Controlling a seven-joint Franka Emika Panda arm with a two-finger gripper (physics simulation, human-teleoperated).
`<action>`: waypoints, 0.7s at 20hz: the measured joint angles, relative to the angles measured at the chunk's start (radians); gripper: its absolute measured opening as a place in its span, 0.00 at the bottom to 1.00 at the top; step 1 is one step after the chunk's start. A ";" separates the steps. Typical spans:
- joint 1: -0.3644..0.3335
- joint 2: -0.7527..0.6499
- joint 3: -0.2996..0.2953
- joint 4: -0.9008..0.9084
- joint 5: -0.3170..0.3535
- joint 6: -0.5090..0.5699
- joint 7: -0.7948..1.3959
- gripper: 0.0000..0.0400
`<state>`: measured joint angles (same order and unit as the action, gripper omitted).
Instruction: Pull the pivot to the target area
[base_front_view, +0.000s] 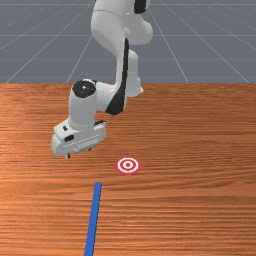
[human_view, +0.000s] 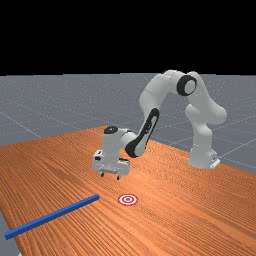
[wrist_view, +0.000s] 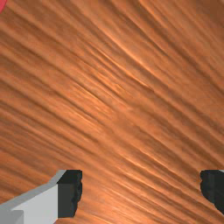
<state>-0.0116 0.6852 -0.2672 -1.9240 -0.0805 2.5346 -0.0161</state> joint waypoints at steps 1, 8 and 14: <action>0.002 -0.005 0.003 -0.008 -0.009 0.010 -0.014 1.00; 0.101 -0.039 0.018 -0.064 -0.035 0.024 0.054 1.00; 0.081 0.087 0.042 0.185 -0.005 -0.113 0.048 1.00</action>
<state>0.0696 0.7722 -0.2257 -1.7386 -0.0859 2.4218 0.0319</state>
